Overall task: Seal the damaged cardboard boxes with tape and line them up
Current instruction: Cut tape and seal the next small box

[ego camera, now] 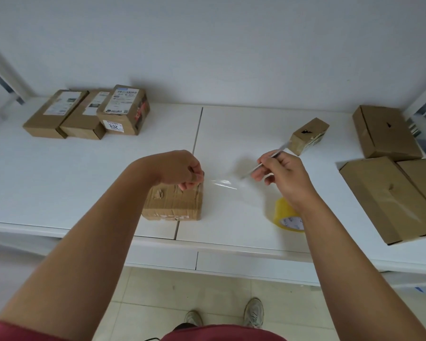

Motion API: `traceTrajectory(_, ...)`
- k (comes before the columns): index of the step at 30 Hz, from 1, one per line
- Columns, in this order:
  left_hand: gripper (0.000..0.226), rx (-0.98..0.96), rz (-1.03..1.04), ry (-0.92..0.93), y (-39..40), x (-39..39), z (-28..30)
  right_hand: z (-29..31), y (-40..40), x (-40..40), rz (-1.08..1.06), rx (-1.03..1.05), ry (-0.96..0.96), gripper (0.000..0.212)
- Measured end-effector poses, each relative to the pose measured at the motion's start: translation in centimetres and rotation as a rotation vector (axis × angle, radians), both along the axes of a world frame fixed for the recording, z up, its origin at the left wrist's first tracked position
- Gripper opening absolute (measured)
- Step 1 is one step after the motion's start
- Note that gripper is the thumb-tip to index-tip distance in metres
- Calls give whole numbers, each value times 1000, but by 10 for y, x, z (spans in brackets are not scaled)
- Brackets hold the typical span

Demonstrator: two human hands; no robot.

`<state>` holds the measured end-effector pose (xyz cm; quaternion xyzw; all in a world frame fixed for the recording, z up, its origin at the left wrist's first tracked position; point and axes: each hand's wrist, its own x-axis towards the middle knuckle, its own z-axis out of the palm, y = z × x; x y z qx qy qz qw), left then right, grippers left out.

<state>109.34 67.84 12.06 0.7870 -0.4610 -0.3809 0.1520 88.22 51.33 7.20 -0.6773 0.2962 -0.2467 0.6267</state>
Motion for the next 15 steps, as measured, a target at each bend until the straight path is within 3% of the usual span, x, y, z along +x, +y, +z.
traceTrajectory(8, 21, -2, 1, 6, 0, 3, 1, -1, 0, 2, -42, 69, -74, 18)
traceTrajectory(15, 21, -2, -1, 16, -4, 2, 1, -2, -4, -5, 57, 97, -97, 24)
